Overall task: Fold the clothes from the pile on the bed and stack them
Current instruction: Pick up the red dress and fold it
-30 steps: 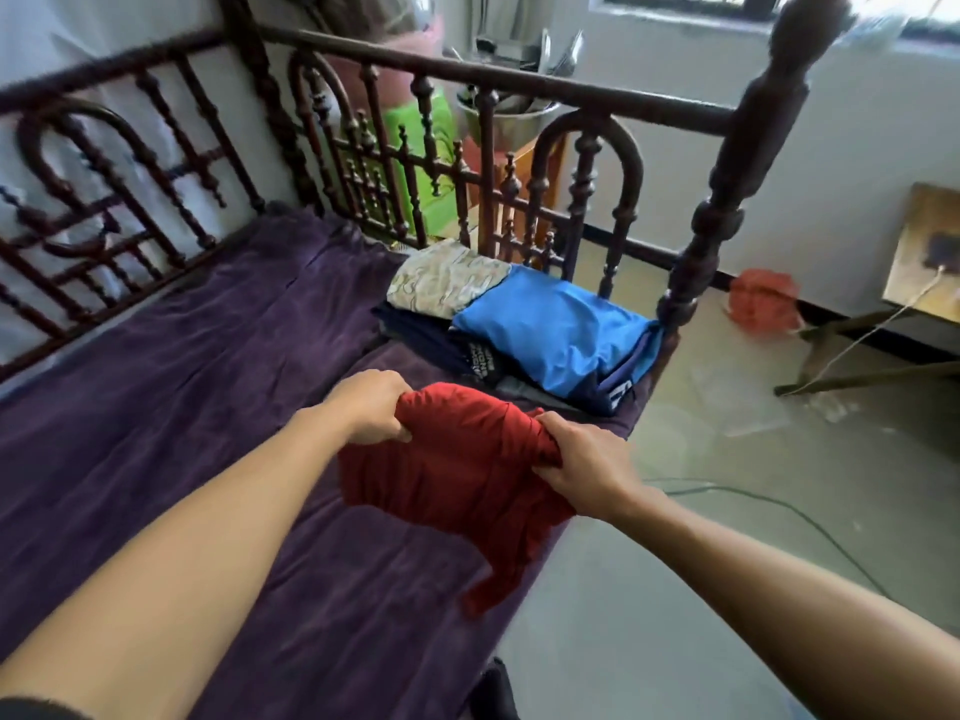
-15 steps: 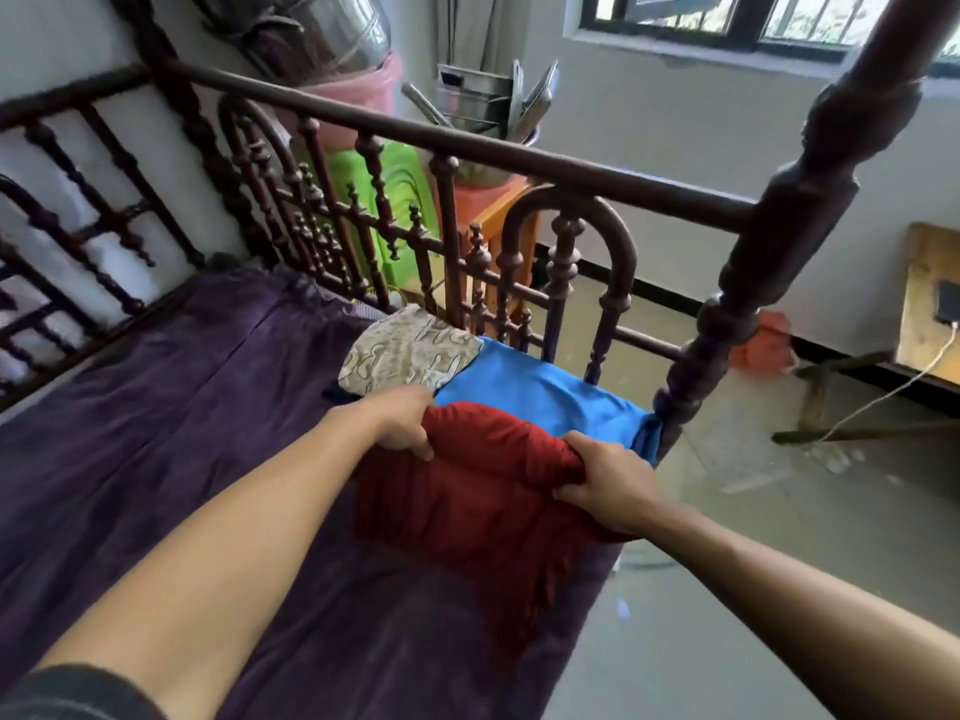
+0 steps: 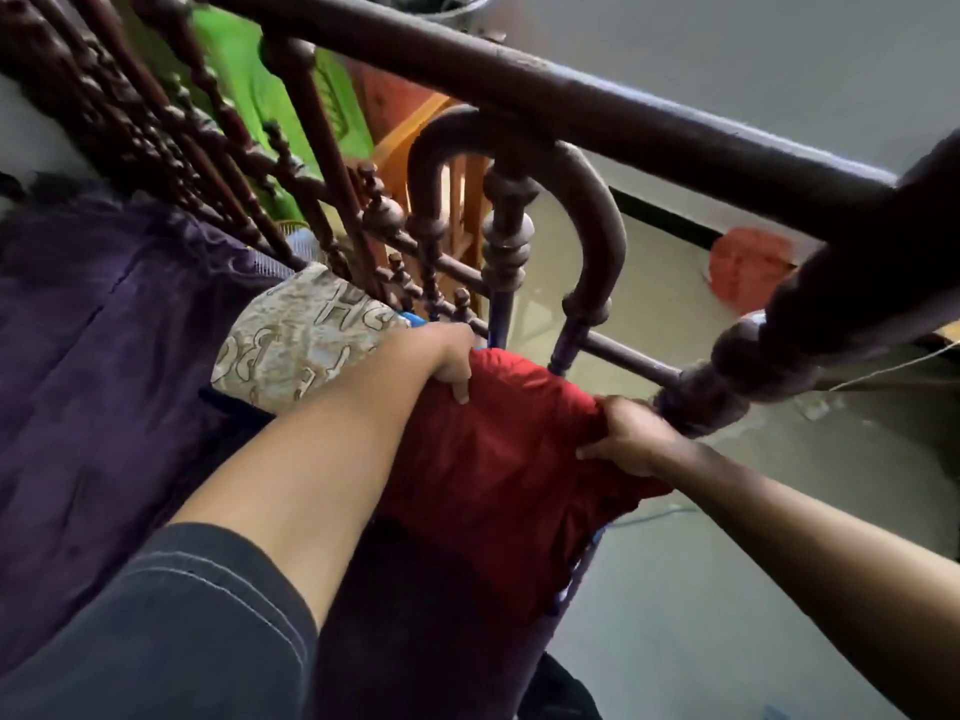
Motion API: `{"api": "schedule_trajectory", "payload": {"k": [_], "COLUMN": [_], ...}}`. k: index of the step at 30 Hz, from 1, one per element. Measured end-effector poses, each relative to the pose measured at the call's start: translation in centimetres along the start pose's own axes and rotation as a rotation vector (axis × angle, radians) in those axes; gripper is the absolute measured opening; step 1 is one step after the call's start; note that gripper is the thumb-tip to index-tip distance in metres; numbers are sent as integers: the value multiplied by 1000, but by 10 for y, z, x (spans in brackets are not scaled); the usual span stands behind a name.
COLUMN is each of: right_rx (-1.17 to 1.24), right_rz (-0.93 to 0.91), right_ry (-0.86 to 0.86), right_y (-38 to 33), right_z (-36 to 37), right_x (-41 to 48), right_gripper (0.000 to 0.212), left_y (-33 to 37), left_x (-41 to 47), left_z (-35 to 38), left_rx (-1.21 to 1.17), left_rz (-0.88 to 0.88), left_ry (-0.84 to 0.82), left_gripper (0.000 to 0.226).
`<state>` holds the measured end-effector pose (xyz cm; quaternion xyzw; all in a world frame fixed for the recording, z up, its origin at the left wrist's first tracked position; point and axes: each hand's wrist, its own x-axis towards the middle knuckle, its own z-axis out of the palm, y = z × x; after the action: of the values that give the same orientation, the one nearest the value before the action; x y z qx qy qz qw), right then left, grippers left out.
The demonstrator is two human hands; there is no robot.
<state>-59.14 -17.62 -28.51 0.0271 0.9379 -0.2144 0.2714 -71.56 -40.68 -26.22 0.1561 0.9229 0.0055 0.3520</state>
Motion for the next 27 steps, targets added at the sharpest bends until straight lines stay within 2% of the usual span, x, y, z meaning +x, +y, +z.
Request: {"api": "schedule_trajectory", "payload": {"k": [4, 6, 9, 10, 11, 12, 15, 19, 23, 27], "right_rx": [-267, -435, -479, -440, -420, -425, -480, -488, -492, -524], "right_rz": [10, -14, -279, -395, -470, -498, -419, -337, -319, -331], "right_ry": [99, 171, 462, 516, 493, 422, 215, 129, 85, 123], "right_y": [5, 2, -7, -11, -15, -16, 3, 34, 34, 13], "right_z": [25, 25, 30, 37, 45, 54, 85, 114, 113, 98], "right_x": [15, 10, 0, -2, -1, 1, 17, 36, 42, 26], "right_gripper": [88, 92, 80, 75, 75, 78, 90, 92, 92, 95], "left_y": [-14, -27, -41, -41, -40, -39, -38, -40, -39, -36], "left_x": [37, 31, 4, -5, -13, -17, -13, 8, 1, -57], "left_z": [21, 41, 88, 105, 120, 132, 150, 159, 154, 160], "left_rx": [-41, -49, -104, -113, -126, -145, -205, -132, -144, -242], "left_rz": [-68, -104, -93, -65, -45, -48, -145, -140, -132, -190], "left_ry": [222, 393, 720, 794, 820, 787, 511, 342, 353, 586], "left_gripper": [81, 87, 77, 70, 66, 64, 63, 64, 60, 50]}}
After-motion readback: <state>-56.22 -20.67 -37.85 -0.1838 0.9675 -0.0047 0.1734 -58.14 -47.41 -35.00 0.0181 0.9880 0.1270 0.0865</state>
